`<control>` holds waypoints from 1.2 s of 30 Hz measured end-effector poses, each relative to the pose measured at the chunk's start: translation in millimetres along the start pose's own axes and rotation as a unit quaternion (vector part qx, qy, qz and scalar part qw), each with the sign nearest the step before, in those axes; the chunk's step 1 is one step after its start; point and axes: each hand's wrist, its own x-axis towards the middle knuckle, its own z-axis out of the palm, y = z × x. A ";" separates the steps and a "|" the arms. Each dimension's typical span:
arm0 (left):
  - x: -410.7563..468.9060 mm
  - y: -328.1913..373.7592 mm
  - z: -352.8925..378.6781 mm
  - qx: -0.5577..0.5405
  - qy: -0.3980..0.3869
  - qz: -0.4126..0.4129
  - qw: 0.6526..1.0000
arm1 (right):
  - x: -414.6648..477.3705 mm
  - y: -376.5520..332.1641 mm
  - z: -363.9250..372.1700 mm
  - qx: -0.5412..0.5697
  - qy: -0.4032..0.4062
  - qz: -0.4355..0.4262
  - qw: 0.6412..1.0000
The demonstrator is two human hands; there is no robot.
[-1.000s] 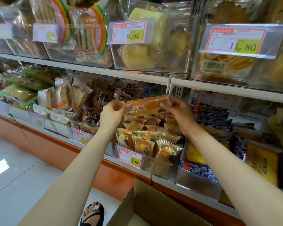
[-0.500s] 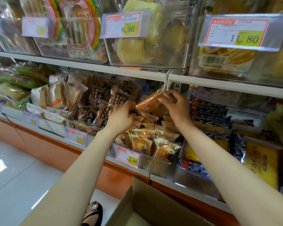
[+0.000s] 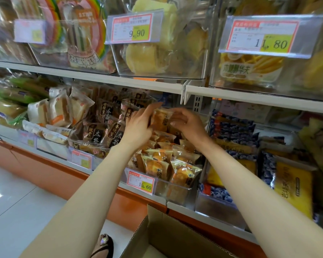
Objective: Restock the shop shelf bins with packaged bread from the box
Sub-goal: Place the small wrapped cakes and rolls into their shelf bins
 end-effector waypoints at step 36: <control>37.0 -42.1 -33.0 0.238 -0.170 0.121 0.949 | -3.9 14.4 -9.9 -0.321 -0.005 0.025 0.947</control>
